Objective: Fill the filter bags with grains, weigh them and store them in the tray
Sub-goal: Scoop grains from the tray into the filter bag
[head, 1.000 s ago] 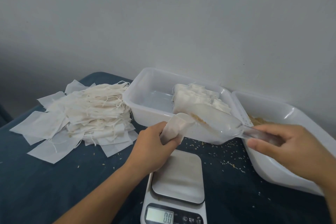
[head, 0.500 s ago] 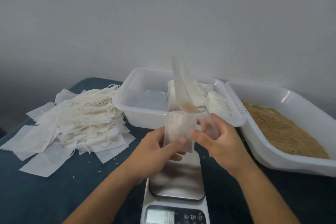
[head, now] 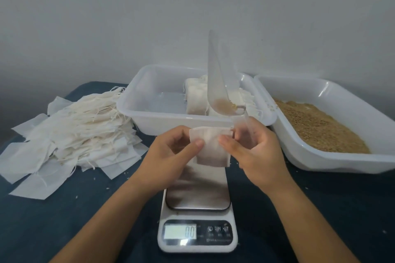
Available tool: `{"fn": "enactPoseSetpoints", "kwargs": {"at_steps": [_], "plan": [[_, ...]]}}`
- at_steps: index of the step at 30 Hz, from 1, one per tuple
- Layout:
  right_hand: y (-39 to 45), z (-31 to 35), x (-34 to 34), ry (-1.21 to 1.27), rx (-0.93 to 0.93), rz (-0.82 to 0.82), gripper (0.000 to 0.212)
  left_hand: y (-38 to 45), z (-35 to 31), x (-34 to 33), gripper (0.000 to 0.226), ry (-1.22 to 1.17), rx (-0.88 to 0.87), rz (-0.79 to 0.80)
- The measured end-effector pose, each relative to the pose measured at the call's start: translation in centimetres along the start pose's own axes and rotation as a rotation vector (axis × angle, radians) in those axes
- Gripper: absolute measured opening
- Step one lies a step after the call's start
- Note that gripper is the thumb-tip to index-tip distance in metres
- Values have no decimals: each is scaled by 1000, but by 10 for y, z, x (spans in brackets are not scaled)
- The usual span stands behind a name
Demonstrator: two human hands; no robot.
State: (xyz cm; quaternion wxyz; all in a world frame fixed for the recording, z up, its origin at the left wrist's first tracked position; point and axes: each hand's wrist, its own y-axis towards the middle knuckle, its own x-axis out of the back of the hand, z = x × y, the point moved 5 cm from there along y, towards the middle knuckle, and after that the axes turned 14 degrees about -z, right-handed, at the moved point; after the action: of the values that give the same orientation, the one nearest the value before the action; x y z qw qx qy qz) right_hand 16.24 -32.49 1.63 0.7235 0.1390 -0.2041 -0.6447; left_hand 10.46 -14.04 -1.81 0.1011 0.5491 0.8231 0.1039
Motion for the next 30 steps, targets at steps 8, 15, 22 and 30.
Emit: {"fn": "enactPoseSetpoints", "kwargs": {"at_steps": [8,15,22,30], "plan": [[-11,-9,-1,-52,-123,214,38,-5,2,2,17,67,200,271],[-16,-19,-10,-166,-120,230,32,2,11,15,13,317,205,220],[-16,-30,-9,-279,-122,112,33,15,15,35,19,383,94,-28],[-6,-24,7,-275,-58,-90,23,25,24,58,3,430,127,-384]]}}
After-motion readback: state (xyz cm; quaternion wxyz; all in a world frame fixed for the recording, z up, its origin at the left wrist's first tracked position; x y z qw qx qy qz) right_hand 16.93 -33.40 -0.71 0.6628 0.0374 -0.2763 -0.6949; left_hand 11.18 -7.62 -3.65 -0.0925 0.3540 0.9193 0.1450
